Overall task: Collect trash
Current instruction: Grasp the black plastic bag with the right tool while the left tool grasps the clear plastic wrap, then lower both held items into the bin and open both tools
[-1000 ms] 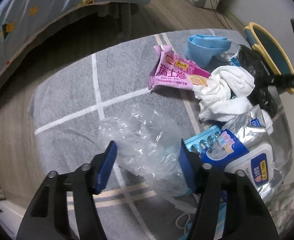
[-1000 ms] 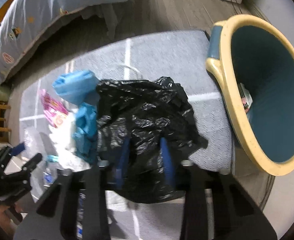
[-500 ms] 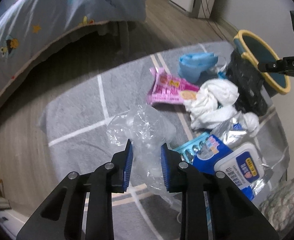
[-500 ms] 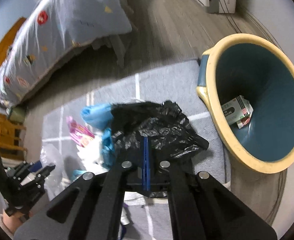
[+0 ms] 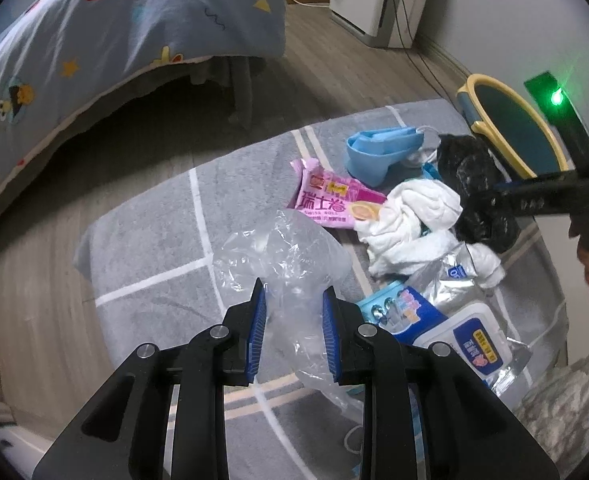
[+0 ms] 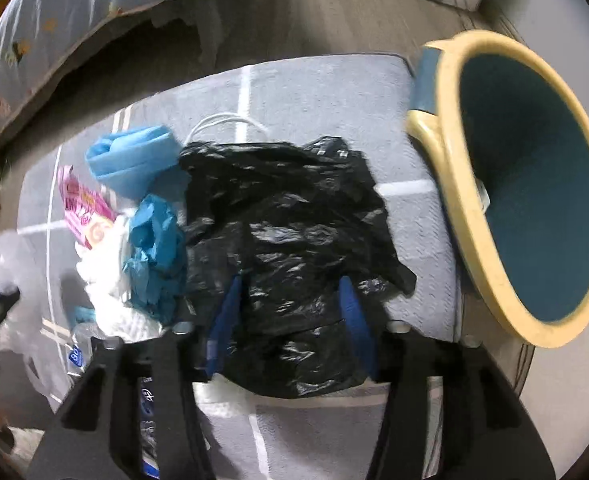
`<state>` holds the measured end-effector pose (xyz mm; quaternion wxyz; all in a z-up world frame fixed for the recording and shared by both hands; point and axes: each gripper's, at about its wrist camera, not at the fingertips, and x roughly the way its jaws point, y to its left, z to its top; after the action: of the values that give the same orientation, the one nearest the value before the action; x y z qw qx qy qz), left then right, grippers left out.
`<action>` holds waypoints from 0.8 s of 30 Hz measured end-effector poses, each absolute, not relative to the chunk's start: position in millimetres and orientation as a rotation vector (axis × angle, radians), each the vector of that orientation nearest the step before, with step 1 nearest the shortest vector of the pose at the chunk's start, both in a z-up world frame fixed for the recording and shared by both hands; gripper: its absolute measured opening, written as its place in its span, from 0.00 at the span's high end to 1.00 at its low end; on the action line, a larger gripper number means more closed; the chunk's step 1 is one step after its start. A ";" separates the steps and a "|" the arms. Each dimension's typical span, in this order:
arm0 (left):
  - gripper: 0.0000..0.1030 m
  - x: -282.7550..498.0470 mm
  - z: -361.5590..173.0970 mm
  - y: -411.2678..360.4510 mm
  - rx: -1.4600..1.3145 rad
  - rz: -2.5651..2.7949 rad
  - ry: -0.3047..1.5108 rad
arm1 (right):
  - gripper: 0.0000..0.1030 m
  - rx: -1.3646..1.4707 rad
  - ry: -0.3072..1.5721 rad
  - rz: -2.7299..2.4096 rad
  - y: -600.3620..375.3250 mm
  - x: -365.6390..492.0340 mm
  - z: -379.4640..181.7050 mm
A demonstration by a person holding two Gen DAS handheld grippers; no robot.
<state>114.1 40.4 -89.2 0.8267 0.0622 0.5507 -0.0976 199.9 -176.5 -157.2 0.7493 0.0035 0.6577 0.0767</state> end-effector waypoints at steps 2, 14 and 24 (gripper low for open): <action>0.74 114.1 -86.2 41.3 0.132 -0.208 1.160 | 0.89 0.040 1.428 0.192 -173.0 200.6 -150.5; 0.74 106.6 -45.5 38.1 0.138 -0.203 1.023 | 0.97 0.150 1.226 0.249 -186.0 182.6 -69.4; 0.74 99.7 -4.2 21.0 0.152 -0.219 0.857 | 0.97 0.142 1.030 0.273 -216.9 168.2 -3.6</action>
<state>99.7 21.0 -4.2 0.9009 0.0737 0.4144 -0.1059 168.2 -216.9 -3.6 0.8591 0.0675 0.4905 0.1299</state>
